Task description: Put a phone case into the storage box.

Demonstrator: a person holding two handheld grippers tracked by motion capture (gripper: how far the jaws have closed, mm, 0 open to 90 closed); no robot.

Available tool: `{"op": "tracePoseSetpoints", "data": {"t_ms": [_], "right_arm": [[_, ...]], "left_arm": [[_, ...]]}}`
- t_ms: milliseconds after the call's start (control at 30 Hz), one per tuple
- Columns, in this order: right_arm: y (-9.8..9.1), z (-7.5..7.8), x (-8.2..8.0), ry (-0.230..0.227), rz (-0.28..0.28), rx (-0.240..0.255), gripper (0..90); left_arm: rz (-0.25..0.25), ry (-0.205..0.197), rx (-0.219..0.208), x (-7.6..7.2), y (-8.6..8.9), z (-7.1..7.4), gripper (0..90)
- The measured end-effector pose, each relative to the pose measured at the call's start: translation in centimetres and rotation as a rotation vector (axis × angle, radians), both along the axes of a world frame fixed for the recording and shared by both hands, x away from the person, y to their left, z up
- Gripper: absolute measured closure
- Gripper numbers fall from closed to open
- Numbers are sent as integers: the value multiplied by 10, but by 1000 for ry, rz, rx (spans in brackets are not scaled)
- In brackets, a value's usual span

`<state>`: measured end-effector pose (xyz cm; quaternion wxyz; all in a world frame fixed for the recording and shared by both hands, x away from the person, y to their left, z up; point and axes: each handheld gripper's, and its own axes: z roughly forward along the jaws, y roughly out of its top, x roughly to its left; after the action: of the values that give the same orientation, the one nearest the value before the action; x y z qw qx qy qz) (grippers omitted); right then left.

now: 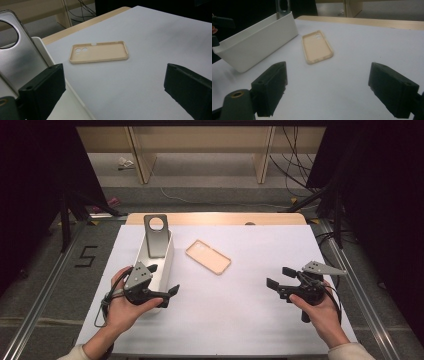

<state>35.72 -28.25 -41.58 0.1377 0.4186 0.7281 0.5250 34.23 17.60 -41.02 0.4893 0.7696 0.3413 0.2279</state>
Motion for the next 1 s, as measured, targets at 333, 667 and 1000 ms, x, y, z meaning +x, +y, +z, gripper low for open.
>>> {"op": "tracePoseSetpoints", "data": {"t_ms": [333, 667, 1000], "right_arm": [[0, 2, 0, -13, -6, -2, 165], [1, 1, 1, -11, -7, -7, 166], [3, 2, -3, -16, 2, -10, 165]], "left_arm": [[9, -1, -8, 1, 1, 1, 33], [19, -32, -11, -2, -1, 6, 85], [19, -56, -16, -4, -7, 10, 131]]}}
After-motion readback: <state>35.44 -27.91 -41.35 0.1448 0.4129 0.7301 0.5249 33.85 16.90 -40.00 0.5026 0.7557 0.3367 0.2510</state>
